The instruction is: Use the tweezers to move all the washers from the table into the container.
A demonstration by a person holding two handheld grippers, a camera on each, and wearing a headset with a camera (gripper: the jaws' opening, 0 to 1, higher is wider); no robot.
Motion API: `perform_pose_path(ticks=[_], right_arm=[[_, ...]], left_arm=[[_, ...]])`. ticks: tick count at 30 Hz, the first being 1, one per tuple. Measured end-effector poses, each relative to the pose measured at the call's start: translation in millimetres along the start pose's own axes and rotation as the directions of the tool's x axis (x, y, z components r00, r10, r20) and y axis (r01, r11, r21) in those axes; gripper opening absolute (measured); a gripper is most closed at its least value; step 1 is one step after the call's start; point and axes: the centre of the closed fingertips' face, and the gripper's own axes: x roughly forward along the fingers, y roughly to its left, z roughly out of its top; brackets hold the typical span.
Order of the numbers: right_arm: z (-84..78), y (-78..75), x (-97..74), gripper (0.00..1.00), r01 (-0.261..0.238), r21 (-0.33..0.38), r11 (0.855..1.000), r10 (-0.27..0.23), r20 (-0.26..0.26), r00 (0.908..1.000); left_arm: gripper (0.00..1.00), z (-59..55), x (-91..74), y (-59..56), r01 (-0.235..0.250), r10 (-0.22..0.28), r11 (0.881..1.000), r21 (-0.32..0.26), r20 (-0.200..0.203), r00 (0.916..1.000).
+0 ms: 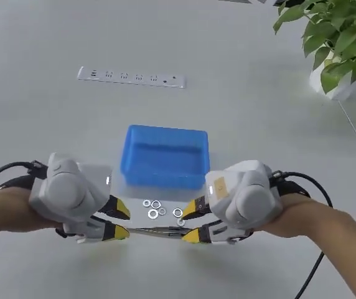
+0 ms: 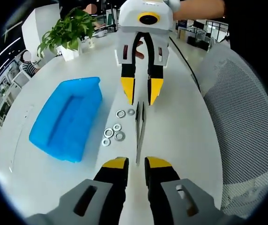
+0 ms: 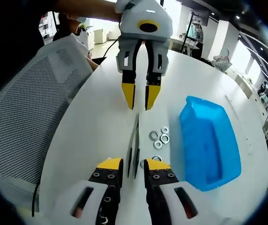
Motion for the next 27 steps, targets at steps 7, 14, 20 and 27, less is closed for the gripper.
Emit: perform_pose_path(ticks=[7,14,20,27], right_arm=[[0.9,3.0,11.8,0.16,-0.016,-0.029,0.999,0.016,-0.018,0.9997],[-0.1,2.5,17.3,0.14,-0.018,-0.037,0.999,0.017,-0.027,0.9995],[-1.8,1.9,18.8,0.13,-0.01,-0.031,0.999,0.009,-0.028,0.9996],[-1.9,2.3,18.6,0.13,-0.008,-0.024,1.0,0.008,-0.022,0.9997]], left_arm=[[0.13,-2.2,5.5,-2.1,0.022,-0.022,1.0,-0.005,-0.02,0.9996],[0.09,-6.3,13.1,-2.6,0.039,-0.039,0.999,0.007,-0.038,0.9985],[0.06,-6.5,14.1,-2.6,0.049,-0.048,0.999,0.017,-0.036,0.9982],[0.06,-5.8,13.7,-2.4,0.047,-0.046,0.998,0.033,-0.034,0.9984]])
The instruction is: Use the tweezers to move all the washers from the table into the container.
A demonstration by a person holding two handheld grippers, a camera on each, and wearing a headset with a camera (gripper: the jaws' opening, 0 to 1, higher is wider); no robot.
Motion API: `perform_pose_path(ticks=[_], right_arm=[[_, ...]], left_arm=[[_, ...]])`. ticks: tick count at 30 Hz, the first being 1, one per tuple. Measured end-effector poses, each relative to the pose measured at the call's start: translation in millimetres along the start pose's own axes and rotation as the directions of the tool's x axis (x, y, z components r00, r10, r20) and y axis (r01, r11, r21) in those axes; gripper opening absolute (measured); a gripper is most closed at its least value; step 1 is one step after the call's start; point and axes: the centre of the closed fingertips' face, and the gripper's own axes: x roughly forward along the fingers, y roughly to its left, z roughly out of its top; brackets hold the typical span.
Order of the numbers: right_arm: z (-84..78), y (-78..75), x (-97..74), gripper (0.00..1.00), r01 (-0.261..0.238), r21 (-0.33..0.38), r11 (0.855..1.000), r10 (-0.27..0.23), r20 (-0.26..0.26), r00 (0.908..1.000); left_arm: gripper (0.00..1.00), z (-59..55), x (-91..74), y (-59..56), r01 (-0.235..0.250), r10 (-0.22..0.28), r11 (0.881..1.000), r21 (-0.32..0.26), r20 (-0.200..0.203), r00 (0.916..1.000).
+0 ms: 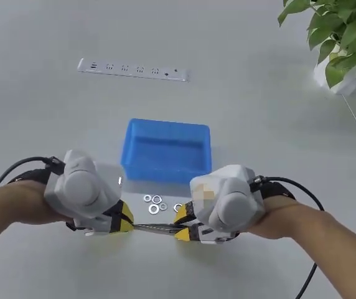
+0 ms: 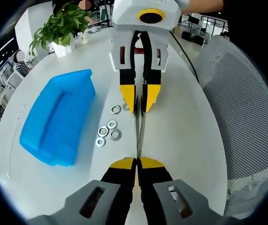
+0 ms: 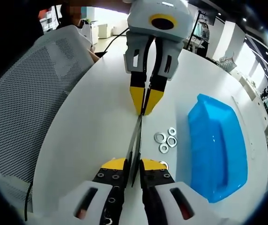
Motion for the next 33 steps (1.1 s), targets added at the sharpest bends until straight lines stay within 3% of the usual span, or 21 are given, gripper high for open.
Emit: perform_pose_path(ticks=[6,14,23,33], right_arm=[[0.2,-0.4,0.1,0.12,0.004,0.01,1.0,-0.004,0.003,1.0],[0.7,-0.9,-1.2,0.13,0.01,0.032,0.999,-0.01,0.005,0.9999],[1.5,-1.4,-4.6,0.11,0.025,0.065,0.998,-0.026,0.015,0.9995],[12.9,-5.5,-16.3,0.09,0.059,0.102,0.993,-0.066,0.063,0.9959]], left_arm=[[0.06,5.0,-6.6,-1.7,0.001,-0.001,1.0,-0.003,0.015,0.9999],[0.06,20.3,-20.6,-2.2,-0.009,0.008,1.0,0.001,0.047,0.9989],[0.06,45.2,-36.9,-9.2,0.002,-0.003,1.0,0.01,0.08,0.9968],[0.06,80.9,-59.7,-4.8,-0.018,0.009,0.998,0.058,0.148,0.989]])
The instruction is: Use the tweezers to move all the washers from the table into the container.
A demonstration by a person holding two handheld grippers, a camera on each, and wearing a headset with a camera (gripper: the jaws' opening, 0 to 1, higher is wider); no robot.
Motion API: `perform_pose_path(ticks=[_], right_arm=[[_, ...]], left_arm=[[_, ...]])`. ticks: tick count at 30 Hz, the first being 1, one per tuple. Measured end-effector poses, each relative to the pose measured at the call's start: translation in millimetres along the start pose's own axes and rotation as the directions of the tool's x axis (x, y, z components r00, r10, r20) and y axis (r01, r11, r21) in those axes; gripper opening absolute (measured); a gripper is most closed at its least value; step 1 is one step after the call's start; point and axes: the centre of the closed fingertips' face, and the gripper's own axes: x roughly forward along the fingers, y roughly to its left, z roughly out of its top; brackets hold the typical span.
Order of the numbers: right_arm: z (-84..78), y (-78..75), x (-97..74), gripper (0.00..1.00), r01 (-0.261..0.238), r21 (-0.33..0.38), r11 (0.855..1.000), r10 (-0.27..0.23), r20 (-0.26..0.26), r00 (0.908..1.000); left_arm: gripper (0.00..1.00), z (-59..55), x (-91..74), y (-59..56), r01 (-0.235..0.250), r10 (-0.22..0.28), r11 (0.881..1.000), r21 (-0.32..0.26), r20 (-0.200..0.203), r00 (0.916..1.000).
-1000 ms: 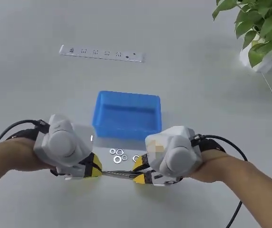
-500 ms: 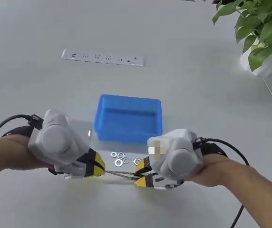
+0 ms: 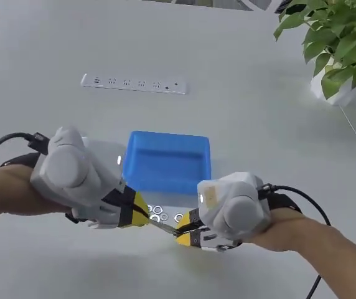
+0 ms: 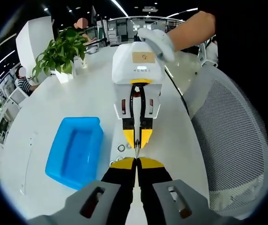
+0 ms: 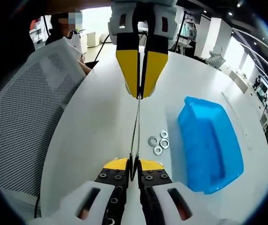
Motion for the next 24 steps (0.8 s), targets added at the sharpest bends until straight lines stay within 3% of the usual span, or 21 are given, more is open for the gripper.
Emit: perform_pose_path(ticks=[11,24], right_arm=[[16.4,-2.3,-0.2,0.09,0.026,0.034,0.999,-0.029,0.08,0.9964],[17.5,3.5,5.3,0.11,0.03,0.038,0.999,-0.034,0.101,0.9943]], left_arm=[[0.06,29.0,-7.0,0.6,-0.004,0.002,0.999,0.049,0.041,0.9992],[0.06,38.5,4.7,-6.3,0.022,-0.027,0.997,0.073,0.064,0.9976]])
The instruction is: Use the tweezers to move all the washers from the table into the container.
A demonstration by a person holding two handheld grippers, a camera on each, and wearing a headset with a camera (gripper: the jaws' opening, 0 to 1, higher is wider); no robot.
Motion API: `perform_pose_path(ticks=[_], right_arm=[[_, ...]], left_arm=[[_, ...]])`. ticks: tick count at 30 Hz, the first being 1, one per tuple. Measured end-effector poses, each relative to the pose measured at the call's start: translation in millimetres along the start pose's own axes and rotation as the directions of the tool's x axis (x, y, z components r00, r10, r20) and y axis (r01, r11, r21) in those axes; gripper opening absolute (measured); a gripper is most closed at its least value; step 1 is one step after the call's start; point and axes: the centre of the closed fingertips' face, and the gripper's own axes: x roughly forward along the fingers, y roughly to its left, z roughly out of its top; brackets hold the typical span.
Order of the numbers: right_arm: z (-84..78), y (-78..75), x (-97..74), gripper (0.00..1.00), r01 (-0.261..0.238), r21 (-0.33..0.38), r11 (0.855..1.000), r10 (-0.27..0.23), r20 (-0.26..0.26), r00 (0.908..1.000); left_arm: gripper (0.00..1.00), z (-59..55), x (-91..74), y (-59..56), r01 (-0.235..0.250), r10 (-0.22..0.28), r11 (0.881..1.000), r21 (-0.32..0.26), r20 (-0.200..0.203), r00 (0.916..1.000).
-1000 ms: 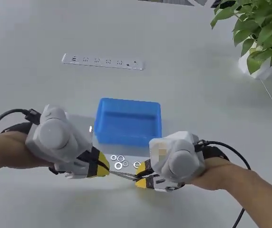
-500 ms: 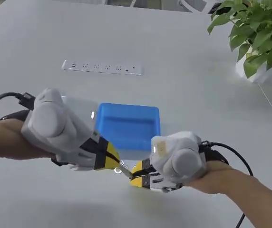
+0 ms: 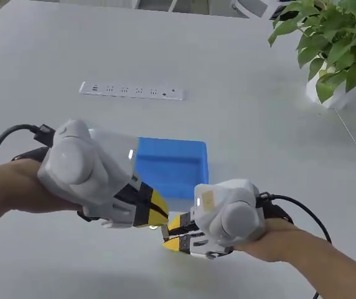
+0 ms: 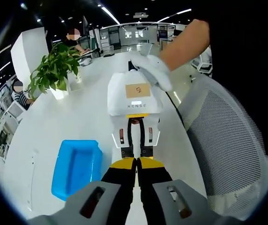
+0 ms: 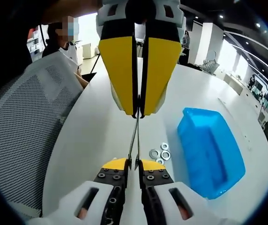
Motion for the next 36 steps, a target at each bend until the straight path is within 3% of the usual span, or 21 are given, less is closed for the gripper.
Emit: perform_pose_path(ticks=[19,36], right_arm=[[-2.8,3.0,0.2,0.1,-0.008,0.005,1.0,0.007,0.005,1.0],[-2.0,1.3,0.9,0.12,0.001,-0.008,1.0,-0.001,0.003,1.0]], left_arm=[[0.06,6.6,10.2,-1.5,0.018,-0.018,1.0,0.005,0.053,0.9984],[0.06,0.8,10.8,-2.1,0.033,-0.032,0.999,-0.01,0.056,0.9979]])
